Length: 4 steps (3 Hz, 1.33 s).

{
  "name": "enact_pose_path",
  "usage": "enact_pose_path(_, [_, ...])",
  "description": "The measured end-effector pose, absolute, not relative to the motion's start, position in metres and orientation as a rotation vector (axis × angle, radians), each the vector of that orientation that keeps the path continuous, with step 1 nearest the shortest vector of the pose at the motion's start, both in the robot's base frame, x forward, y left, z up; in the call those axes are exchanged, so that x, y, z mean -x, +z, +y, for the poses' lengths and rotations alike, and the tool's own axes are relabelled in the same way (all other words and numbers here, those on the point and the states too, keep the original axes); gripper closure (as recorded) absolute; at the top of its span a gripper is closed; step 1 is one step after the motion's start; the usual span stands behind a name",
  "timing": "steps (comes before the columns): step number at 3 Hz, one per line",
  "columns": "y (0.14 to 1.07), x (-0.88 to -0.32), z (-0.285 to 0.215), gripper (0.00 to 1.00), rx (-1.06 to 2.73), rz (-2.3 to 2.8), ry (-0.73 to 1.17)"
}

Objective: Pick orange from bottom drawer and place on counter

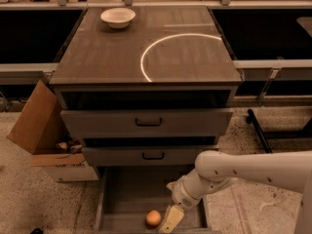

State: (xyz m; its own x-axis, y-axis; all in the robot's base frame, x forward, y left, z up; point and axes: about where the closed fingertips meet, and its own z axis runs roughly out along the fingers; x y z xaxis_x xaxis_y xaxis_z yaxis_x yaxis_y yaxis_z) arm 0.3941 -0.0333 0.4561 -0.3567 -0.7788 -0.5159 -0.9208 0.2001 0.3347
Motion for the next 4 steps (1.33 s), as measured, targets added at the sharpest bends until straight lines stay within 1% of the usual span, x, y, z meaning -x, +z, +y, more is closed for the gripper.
enact_pose_path(1, [0.457,-0.394,-0.033,0.00,1.627,2.240,0.887])
enact_pose_path(2, [0.420,-0.408,-0.036,0.00,1.553,2.353,0.904])
enact_pose_path(3, [0.359,-0.432,-0.048,0.00,1.407,2.546,0.895])
enact_pose_path(4, [0.301,-0.440,-0.061,0.00,1.251,2.742,0.847])
